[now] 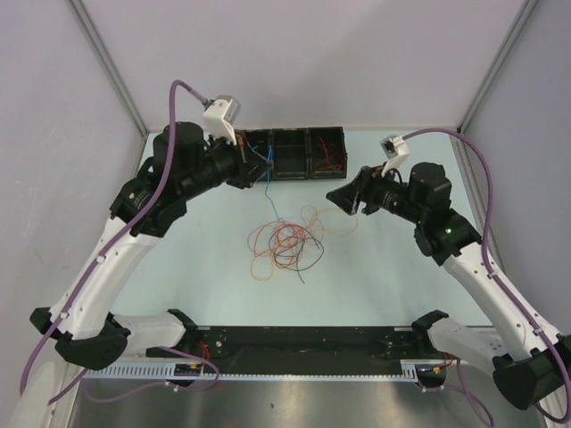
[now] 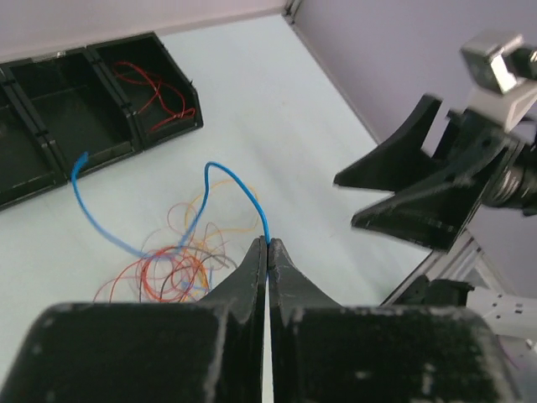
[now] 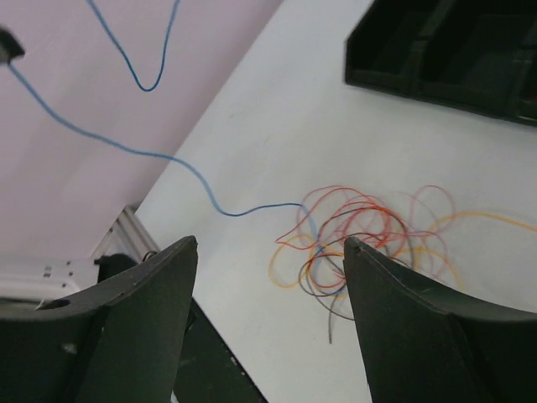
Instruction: Untangle the cables
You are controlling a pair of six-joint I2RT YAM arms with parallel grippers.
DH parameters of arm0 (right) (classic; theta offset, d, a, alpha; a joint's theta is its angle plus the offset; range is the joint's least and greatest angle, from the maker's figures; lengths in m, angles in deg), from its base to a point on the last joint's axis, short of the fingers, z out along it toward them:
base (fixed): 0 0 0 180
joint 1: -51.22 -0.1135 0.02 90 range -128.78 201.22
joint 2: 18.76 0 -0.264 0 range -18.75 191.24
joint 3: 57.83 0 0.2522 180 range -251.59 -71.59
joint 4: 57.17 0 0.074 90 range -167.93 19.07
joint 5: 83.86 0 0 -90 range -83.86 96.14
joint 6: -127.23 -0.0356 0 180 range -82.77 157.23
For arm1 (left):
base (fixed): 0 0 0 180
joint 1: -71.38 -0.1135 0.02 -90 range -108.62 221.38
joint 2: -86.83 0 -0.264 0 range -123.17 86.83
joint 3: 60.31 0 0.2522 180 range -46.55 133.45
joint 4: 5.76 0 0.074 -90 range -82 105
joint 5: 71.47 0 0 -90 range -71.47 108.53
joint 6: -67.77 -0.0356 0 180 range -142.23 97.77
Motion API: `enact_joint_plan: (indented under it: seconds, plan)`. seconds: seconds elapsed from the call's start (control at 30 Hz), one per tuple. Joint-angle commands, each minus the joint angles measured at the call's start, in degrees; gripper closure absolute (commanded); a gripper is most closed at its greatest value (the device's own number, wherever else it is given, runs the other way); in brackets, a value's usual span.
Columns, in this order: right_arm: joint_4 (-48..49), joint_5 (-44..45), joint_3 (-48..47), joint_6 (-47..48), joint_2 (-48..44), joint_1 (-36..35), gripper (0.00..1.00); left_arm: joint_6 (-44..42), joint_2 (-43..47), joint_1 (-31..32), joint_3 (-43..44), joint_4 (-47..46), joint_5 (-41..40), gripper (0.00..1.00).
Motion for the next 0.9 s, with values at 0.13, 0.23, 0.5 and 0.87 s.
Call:
enact_joint_plan:
  seconds: [0.13,0.23,0.5,0.87]
  plan:
    - [11.56,0.57,-0.50,4.03,5.27,-12.50,0.28,6.62,-0.40,-0.28,7.30,-2.39,-4.68,1.00]
    - [15.69,3.47,-0.50,4.46,7.90,-15.06,0.30,9.17,-0.75,-0.36,7.04,-2.74,-6.08,0.99]
    - [23.43,7.88,-1.29,6.66,14.41,-18.58,0.32,15.06,-1.63,-0.71,6.95,-2.12,-8.28,1.00]
    - [24.66,10.70,-7.44,8.68,23.64,-24.11,0.35,17.00,-1.37,-2.03,4.93,-3.35,-6.79,1.00]
